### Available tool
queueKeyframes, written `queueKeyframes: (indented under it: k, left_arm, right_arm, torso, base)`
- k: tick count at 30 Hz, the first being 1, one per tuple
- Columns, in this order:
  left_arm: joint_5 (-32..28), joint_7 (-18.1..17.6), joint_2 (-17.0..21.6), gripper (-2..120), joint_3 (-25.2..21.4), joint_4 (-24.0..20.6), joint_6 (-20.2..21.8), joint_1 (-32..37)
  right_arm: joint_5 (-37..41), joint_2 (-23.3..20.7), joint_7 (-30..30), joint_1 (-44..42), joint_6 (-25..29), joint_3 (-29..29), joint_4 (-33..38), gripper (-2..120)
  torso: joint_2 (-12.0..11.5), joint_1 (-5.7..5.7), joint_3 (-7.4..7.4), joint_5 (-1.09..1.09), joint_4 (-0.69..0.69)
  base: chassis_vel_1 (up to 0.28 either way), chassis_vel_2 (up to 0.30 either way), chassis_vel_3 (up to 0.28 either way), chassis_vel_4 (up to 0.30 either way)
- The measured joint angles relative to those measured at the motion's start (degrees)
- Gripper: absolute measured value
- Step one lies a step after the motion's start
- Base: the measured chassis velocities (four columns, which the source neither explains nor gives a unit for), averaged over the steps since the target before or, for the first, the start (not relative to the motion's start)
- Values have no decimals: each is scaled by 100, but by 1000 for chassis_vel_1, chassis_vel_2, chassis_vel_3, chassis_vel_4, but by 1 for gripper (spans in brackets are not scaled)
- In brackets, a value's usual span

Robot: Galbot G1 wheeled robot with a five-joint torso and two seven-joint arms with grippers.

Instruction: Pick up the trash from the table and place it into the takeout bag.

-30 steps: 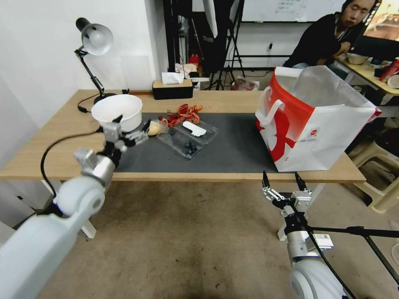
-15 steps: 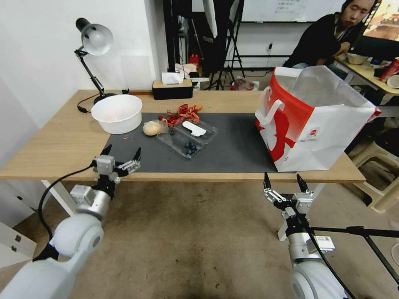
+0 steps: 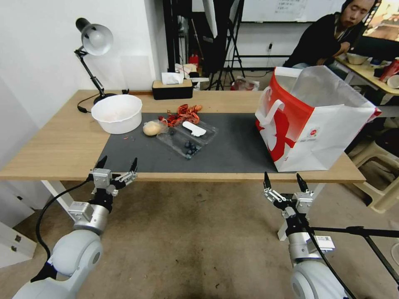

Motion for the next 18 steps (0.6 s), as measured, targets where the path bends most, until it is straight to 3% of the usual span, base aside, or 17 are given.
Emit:
queueKeyframes:
  k: [13,18]
  left_arm:
    - [-32,123,149,100,209,79,30,-396]
    - [-344,158,305,100,426,171,207,-761]
  right_arm:
    - [-16,23,-2,-24,7,-1,17,100]
    - [-32,25,-3,-26,7,-2,19,100]
  torso:
    - [0,0,0,0,-1]
    - [0,0,0,0,0]
  base:
    - [0,0,0,0]
    - [0,0,0,0]
